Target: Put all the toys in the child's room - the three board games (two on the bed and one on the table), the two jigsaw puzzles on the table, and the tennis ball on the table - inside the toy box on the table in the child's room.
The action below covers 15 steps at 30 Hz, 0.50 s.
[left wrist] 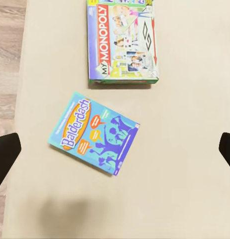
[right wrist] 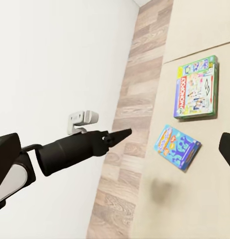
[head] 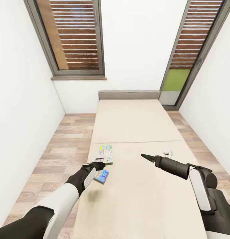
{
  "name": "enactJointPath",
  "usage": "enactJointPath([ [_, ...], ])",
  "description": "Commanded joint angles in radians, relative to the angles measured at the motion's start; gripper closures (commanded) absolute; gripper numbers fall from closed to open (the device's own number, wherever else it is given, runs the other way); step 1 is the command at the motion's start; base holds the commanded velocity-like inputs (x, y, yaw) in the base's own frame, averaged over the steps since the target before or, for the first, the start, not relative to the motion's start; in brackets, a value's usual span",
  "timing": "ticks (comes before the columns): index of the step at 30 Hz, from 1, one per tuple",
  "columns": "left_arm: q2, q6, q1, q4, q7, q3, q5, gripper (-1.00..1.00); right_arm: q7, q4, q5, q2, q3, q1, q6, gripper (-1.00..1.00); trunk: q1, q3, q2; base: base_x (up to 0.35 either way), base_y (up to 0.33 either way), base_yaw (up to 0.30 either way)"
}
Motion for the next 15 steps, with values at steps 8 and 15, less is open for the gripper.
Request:
enactJointPath([
  [8, 0.0, 0.119, -0.048, -0.062, 0.013, 0.0, 0.013, -1.0, -0.054, -0.001, 0.003, 0.003, 0.016, -0.001, 0.005, -1.0, 0.0, -0.015, -0.002, 0.0, 0.0, 0.0],
  [15, 0.0, 0.238, -0.155, -0.083, 0.014, 0.006, 0.018, -1.0, -0.073, -0.001, 0.003, 0.006, 0.02, -0.001, 0.005, -1.0, 0.0, -0.027, -0.002, 0.0, 0.0, 0.0],
])
